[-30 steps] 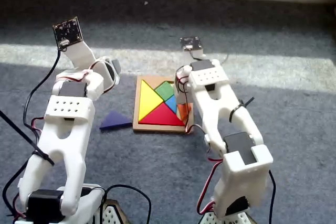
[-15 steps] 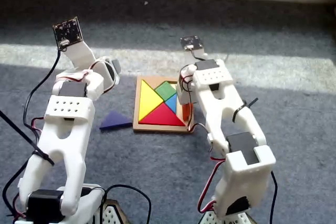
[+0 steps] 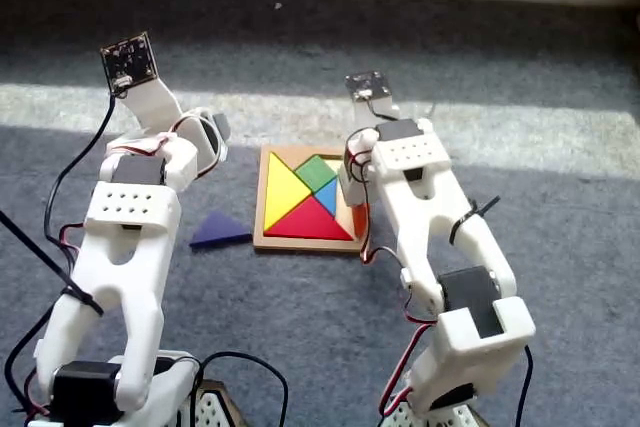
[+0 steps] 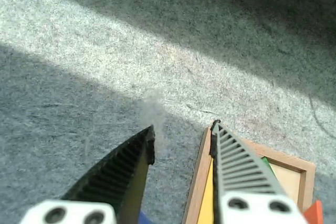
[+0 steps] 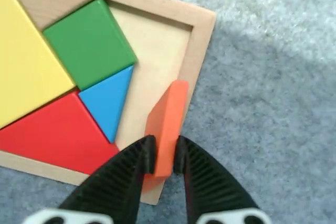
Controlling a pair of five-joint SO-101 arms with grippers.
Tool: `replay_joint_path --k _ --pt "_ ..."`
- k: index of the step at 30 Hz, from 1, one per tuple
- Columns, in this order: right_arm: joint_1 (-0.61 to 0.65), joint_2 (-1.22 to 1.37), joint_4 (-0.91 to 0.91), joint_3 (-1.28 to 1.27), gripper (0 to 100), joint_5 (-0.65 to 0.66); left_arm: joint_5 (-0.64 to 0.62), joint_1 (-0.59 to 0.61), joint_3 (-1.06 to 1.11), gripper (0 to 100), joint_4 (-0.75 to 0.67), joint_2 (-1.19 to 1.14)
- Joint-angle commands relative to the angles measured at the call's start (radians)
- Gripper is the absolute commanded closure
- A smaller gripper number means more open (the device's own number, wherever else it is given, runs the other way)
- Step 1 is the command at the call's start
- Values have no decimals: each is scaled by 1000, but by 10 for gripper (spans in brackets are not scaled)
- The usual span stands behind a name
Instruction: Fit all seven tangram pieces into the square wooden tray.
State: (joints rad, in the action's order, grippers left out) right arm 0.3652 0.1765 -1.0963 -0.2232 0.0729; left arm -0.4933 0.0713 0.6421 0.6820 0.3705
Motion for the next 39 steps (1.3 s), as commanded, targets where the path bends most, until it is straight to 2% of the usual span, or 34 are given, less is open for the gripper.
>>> replay_joint_path --k 1,9,16,21,30,36,39 --pt "45 -56 36 -18 949 12 6 7 -16 811 -18 36" --pt "51 -54 81 -25 949 12 6 10 -16 810 -18 36" --pt "68 -62 28 -19 947 12 6 10 -16 810 -20 36" --pt "91 -62 22 -24 870 12 6 10 -16 810 -20 36" --pt "90 -119 -1 -28 868 12 14 10 -8 811 -54 36" --pt "93 -295 93 -203 868 18 60 8 -8 811 -54 36" --pt "94 -360 140 -289 868 74 60 8 -8 811 -54 36"
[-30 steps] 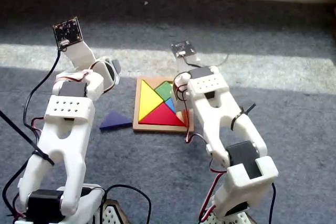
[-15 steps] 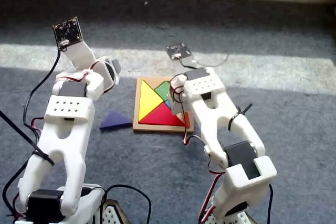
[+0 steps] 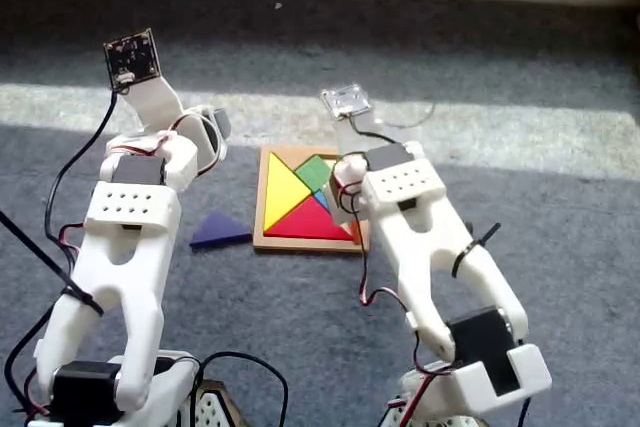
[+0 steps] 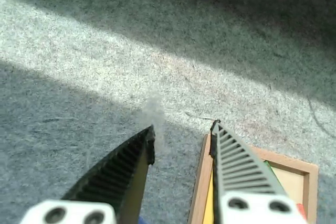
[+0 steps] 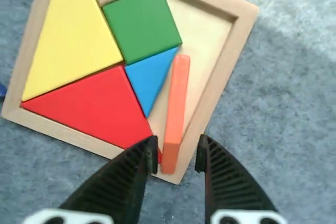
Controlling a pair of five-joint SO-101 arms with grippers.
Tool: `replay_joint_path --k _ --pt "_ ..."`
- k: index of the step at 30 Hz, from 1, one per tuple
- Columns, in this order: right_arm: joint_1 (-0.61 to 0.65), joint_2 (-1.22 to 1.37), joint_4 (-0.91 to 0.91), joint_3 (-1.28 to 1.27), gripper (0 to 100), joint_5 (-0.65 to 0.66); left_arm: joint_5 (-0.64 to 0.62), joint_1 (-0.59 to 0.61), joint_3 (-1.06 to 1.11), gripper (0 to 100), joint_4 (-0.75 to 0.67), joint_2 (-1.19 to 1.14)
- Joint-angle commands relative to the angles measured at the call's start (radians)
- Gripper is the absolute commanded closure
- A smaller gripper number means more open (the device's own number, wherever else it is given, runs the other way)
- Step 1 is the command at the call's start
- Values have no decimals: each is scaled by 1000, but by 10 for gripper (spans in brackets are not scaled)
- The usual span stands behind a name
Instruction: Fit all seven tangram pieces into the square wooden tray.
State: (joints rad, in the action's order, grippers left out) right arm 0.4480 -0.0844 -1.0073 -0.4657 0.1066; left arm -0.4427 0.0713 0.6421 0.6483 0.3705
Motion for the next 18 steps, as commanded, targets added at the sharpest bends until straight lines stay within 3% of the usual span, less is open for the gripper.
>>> replay_joint_path --k 1,13,18 --pt "12 -120 61 -67 868 43 9 8 -8 811 -20 36" --pt "-61 -409 76 -189 868 43 9 10 -8 811 -20 36" --pt "-105 -478 242 -303 898 43 9 10 -8 811 -20 36"
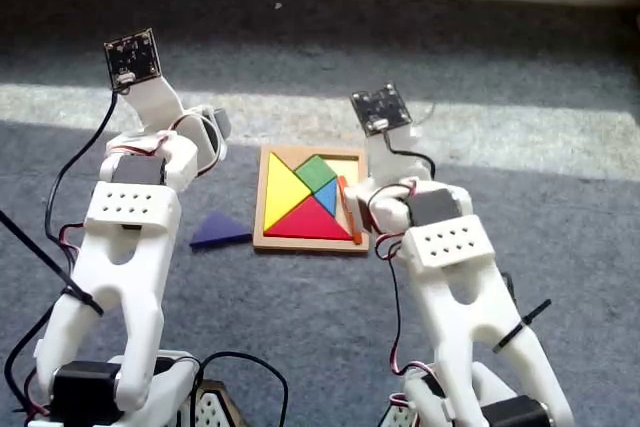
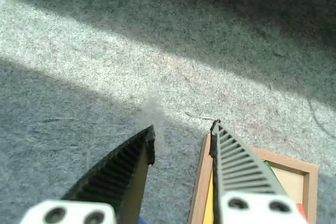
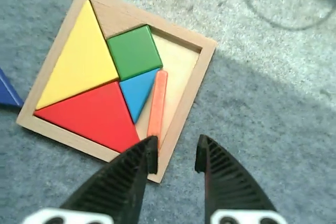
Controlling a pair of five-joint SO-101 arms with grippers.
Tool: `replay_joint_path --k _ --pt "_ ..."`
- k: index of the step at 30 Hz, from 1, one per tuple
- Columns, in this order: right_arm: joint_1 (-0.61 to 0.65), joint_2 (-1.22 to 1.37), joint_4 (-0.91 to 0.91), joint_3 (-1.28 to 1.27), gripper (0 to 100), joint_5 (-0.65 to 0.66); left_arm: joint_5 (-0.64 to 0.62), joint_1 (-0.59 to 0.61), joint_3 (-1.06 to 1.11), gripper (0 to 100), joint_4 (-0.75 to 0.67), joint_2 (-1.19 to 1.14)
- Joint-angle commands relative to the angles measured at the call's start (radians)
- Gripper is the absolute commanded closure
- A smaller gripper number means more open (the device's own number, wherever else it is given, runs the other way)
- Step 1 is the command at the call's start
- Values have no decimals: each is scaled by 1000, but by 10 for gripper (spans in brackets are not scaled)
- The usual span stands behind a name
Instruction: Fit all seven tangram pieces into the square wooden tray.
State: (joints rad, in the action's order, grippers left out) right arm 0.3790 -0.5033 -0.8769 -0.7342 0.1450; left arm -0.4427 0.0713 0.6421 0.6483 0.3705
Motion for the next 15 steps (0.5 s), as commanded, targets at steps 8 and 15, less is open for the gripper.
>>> replay_joint_path --k 8,15 --pt "-62 -58 222 -99 978 12 9 10 -8 811 -20 36" --pt "-59 139 216 -79 991 11 9 10 -8 811 -20 36"
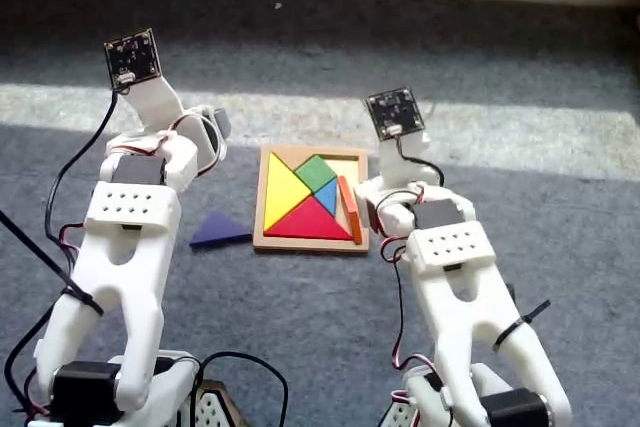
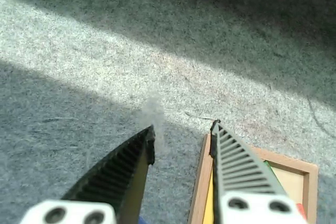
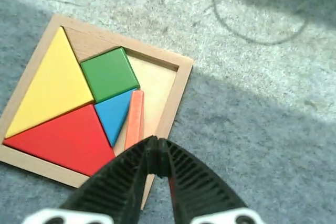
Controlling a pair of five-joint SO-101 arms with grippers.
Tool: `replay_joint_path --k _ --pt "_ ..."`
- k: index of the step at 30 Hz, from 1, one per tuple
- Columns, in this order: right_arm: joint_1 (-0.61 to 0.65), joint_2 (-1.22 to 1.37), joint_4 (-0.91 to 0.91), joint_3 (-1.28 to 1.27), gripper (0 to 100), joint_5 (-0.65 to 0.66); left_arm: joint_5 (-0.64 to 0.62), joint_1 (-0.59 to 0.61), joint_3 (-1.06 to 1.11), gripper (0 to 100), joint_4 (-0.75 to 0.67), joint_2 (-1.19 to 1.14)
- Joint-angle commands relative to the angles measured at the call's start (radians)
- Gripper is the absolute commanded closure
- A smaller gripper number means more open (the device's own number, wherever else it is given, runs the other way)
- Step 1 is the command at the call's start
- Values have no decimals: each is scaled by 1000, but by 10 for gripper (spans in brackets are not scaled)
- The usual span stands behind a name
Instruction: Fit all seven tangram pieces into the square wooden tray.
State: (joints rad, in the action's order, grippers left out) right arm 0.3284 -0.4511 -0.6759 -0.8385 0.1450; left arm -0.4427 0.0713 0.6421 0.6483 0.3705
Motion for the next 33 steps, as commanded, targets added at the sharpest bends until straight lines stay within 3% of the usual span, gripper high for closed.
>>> replay_joint_path --k 1,8,33 --pt "-8 127 8 54 991 11 9 10 -8 811 -20 36" --pt "18 240 -108 225 991 11 9 12 -8 811 -20 36" --pt "122 263 -108 197 992 12 11 12 -8 811 -20 36"
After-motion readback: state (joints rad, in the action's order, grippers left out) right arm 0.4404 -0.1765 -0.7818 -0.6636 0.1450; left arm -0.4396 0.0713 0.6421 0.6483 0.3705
